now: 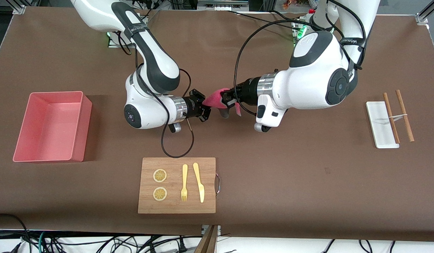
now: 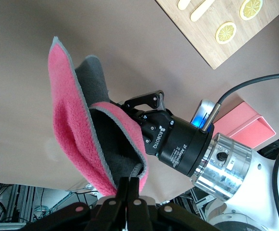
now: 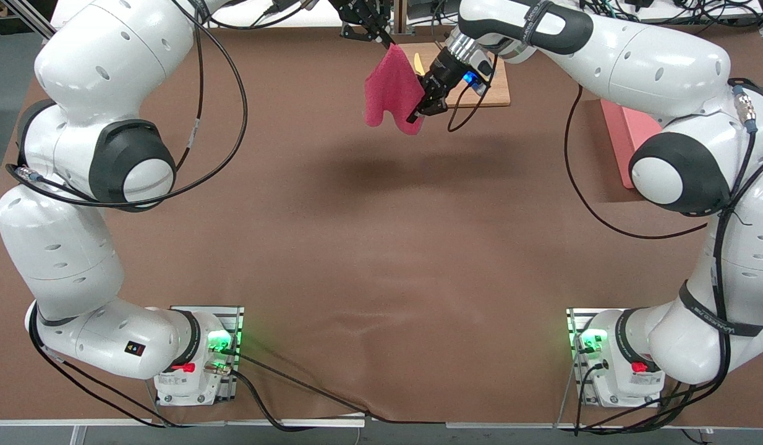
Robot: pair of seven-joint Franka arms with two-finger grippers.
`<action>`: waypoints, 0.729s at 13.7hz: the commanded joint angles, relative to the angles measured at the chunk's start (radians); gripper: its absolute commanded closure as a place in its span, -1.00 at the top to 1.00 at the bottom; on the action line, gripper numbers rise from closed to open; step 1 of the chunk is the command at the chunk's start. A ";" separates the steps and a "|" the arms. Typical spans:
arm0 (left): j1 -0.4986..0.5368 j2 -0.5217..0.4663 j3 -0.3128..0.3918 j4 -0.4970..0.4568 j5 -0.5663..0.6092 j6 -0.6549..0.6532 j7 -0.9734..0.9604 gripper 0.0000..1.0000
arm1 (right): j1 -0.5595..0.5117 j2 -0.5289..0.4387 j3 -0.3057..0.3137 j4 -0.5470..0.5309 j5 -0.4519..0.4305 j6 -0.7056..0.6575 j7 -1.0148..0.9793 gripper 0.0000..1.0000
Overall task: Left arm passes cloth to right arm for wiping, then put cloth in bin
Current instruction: 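Grasp the cloth with the right gripper beside the left gripper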
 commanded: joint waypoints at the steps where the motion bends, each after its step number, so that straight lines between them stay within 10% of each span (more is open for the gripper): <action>1: -0.003 0.013 0.007 0.030 -0.025 -0.006 -0.006 0.06 | 0.000 0.006 -0.008 0.019 0.011 -0.012 -0.063 -1.00; 3: 0.000 0.007 0.014 0.023 -0.002 -0.007 0.000 1.00 | -0.004 0.004 -0.015 0.034 0.008 -0.013 -0.095 -1.00; 10: 0.079 -0.012 0.008 0.017 0.115 -0.145 0.000 1.00 | 0.014 0.011 -0.012 0.037 -0.169 -0.024 -0.238 -1.00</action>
